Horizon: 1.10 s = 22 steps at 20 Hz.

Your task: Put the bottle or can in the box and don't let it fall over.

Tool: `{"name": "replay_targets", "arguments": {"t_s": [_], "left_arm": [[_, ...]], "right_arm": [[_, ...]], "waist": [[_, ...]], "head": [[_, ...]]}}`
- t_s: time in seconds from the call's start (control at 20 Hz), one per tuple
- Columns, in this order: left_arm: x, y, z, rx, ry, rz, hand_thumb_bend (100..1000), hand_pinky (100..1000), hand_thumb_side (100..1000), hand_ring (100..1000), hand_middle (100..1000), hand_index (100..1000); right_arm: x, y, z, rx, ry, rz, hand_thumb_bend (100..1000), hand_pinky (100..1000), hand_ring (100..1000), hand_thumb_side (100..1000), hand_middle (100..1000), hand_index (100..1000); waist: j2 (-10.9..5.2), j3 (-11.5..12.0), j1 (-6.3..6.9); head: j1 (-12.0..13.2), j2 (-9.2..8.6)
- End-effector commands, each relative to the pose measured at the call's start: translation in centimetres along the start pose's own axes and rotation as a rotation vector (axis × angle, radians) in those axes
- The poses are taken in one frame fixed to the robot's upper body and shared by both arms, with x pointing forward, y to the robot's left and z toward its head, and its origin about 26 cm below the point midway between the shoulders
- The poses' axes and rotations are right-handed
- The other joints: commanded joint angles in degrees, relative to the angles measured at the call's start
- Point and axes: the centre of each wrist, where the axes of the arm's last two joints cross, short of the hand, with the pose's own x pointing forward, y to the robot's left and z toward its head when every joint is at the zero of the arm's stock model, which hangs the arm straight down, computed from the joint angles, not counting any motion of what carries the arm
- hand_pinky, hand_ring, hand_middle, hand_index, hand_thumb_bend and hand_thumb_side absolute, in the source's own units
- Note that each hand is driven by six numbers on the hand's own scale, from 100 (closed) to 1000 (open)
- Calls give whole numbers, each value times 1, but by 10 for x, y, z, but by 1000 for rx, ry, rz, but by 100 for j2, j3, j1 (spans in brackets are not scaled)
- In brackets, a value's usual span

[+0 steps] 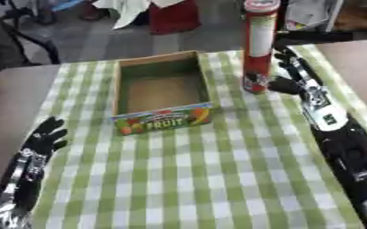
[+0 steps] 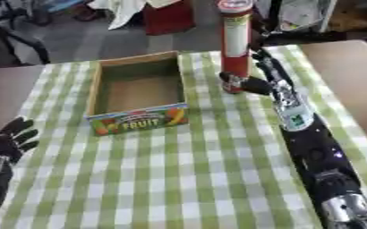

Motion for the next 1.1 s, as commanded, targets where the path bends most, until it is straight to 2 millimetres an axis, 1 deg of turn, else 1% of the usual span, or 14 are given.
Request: {"name": "replay_targets", "arguments": {"t_s": [0.05, 0.5, 0.55, 0.6, 1.1], "left_arm": [[6, 2, -4, -4, -23, -6, 535, 887, 865, 892, 888, 971], [6, 1, -5, -7, -26, -6, 536, 887, 864, 892, 888, 971], [6, 1, -5, -7, -26, -6, 534, 887, 863, 892, 888, 971], [6, 1, -5, -7, -27, -6, 536, 887, 864, 892, 888, 971], [8, 1, -7, -11, -34, -7, 537, 887, 864, 891, 887, 971]], "right_arm": [[9, -8, -9, -42, -17, 18, 673, 1000, 1000, 401, 1000, 1000], [1, -14, -8, -105, 35, 30, 674, 1000, 1000, 395, 1000, 1000], [0, -15, -8, -112, 41, 30, 636, 1000, 1000, 407, 1000, 1000], [-1, -16, -8, -118, 46, 30, 674, 1000, 1000, 395, 1000, 1000], [-8, -32, -8, -180, 90, 43, 676, 1000, 1000, 393, 1000, 1000]], "waist": [[-63, 16, -26], [-56, 56, -34], [-55, 59, -36], [-55, 62, -39], [-43, 135, -56]], "head": [[-25, -18], [-49, -26], [-52, -25], [-55, -25], [-62, -72]]}}
